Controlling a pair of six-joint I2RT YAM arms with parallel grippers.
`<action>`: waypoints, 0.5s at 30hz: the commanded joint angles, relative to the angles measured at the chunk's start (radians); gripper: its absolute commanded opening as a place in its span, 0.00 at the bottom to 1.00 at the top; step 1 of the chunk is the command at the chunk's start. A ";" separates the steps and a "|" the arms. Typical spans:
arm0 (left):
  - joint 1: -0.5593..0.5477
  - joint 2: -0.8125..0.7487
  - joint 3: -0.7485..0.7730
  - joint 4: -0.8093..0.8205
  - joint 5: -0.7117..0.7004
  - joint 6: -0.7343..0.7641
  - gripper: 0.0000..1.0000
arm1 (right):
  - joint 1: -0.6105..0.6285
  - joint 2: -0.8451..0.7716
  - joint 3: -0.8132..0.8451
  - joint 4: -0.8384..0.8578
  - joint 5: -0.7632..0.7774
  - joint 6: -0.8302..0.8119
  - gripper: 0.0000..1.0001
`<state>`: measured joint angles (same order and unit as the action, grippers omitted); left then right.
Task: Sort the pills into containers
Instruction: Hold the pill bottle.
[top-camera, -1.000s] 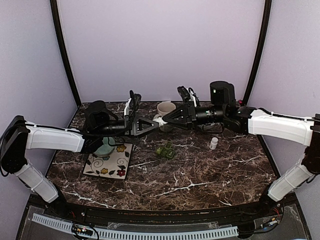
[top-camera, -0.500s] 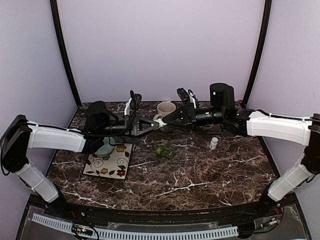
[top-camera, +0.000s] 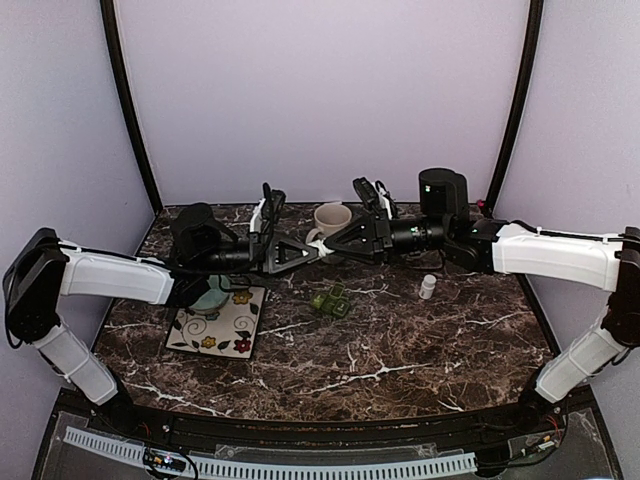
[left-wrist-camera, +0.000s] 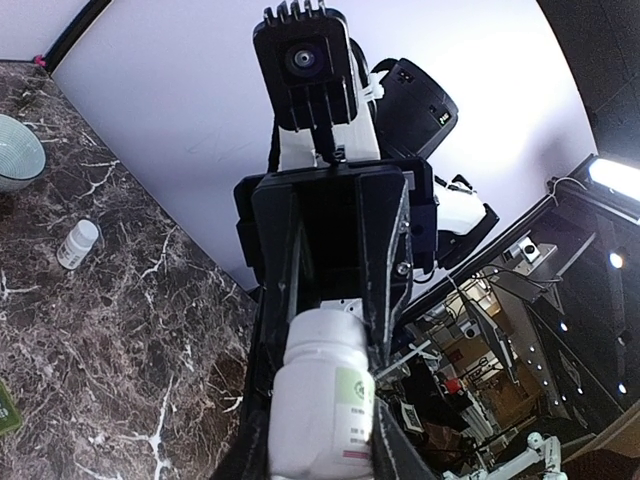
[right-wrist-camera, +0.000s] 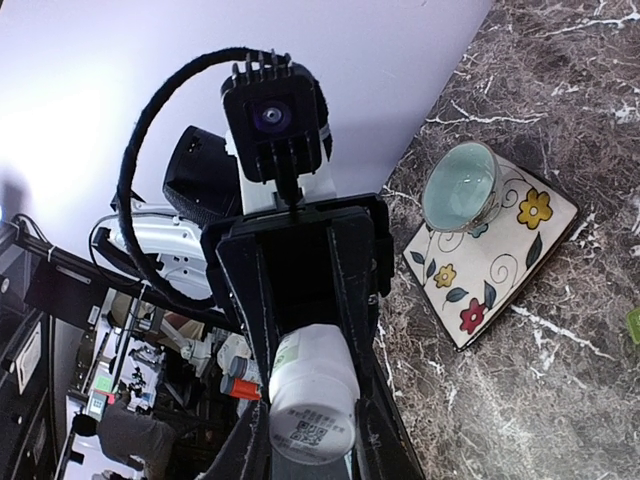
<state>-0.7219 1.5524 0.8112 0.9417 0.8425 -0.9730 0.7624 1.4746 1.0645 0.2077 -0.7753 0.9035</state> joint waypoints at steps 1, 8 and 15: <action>0.007 -0.007 0.031 0.075 0.041 -0.041 0.00 | -0.008 0.009 0.007 -0.055 -0.032 -0.156 0.00; 0.007 -0.001 0.065 0.118 0.102 -0.115 0.00 | -0.008 0.006 0.021 -0.097 -0.074 -0.362 0.00; 0.008 0.036 0.094 0.255 0.163 -0.271 0.00 | 0.004 -0.008 0.106 -0.276 0.007 -0.625 0.00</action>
<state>-0.7109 1.5894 0.8471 1.0092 0.9539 -1.1297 0.7582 1.4723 1.1255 0.0811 -0.8341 0.4904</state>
